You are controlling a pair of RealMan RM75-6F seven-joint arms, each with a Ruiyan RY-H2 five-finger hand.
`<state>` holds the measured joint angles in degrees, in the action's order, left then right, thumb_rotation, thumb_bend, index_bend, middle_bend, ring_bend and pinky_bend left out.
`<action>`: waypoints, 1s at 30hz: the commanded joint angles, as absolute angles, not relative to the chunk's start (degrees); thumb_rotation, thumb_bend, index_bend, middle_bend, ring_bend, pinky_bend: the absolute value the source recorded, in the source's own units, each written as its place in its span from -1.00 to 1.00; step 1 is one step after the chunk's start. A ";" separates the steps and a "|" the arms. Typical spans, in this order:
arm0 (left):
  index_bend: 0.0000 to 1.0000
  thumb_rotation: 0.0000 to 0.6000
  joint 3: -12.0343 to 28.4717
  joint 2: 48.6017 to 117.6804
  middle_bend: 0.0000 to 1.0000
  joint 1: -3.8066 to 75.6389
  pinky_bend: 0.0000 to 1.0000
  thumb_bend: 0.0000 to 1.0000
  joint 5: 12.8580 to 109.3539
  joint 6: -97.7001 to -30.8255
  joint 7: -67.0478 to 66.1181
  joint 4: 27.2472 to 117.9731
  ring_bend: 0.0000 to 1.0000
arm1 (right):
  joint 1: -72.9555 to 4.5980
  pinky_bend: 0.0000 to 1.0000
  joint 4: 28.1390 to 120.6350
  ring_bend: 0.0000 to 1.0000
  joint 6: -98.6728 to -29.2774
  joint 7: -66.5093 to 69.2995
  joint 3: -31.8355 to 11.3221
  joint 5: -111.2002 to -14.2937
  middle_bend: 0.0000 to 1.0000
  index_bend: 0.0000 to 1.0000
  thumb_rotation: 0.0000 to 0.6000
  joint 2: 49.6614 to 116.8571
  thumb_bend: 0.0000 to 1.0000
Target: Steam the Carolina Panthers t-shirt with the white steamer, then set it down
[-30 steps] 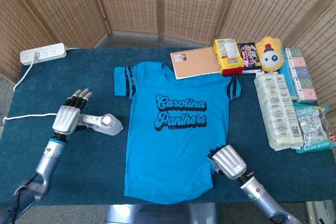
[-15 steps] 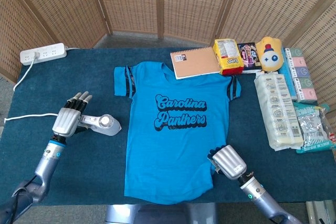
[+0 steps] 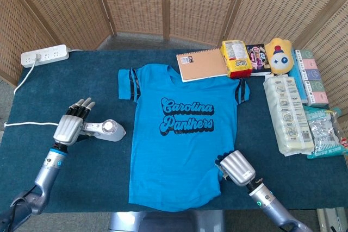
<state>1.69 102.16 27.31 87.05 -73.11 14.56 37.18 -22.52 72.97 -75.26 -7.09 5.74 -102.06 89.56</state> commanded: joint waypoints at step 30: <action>-1.00 0.22 -0.68 98.08 -1.00 23.70 -0.74 -0.15 89.41 -76.79 10.91 44.94 -1.00 | -22.50 0.49 73.08 0.41 -75.32 -7.09 5.74 -102.20 0.30 0.47 1.00 89.58 -0.09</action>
<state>-0.38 98.90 24.15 89.09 -76.20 11.38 43.91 -22.50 73.08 -75.32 -7.09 5.74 -102.20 89.58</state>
